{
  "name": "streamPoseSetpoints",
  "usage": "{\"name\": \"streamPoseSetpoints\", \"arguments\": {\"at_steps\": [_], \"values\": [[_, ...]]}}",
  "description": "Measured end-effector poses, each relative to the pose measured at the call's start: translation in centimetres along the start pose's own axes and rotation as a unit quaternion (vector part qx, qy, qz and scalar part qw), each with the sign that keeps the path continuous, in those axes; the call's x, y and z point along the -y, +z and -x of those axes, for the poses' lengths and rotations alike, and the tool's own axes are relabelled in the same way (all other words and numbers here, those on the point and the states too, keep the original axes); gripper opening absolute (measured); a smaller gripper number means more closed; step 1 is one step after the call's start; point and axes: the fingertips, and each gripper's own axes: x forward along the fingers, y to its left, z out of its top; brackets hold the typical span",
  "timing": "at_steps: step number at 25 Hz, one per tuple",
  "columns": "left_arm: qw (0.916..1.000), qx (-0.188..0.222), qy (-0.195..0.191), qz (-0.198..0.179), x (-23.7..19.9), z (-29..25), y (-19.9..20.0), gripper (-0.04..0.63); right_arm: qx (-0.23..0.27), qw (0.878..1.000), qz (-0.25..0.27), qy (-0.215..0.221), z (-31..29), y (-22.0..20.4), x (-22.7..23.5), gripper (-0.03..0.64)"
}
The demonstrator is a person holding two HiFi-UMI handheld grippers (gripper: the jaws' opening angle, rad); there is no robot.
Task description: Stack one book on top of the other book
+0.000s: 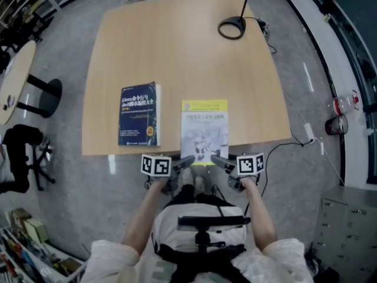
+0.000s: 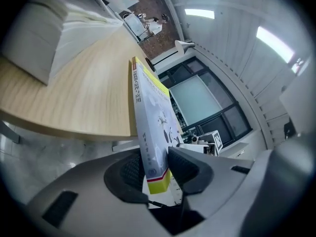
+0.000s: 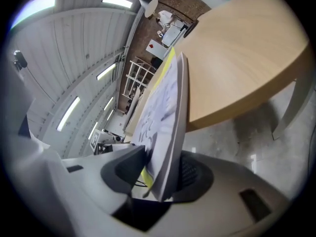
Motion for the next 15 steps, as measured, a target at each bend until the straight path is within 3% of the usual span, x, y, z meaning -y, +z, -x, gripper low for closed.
{"name": "streamPoseSetpoints", "arguments": {"at_steps": [4, 9, 15], "values": [[0.9989, 0.011, 0.022, -0.041, 0.5, 0.2, 0.3, 0.114, 0.007, 0.999, 0.050, -0.016, 0.2, 0.3, -0.9, 0.110], [0.9952, 0.016, 0.053, -0.080, 0.8, 0.4, 0.4, 0.112, -0.002, 0.995, 0.097, -0.033, 0.3, 0.4, -1.6, 0.107], [0.9918, 0.039, 0.056, -0.107, 2.3, 1.1, 0.8, 0.112, 0.004, 0.992, 0.118, -0.035, 0.9, 0.5, -2.5, 0.107]]}}
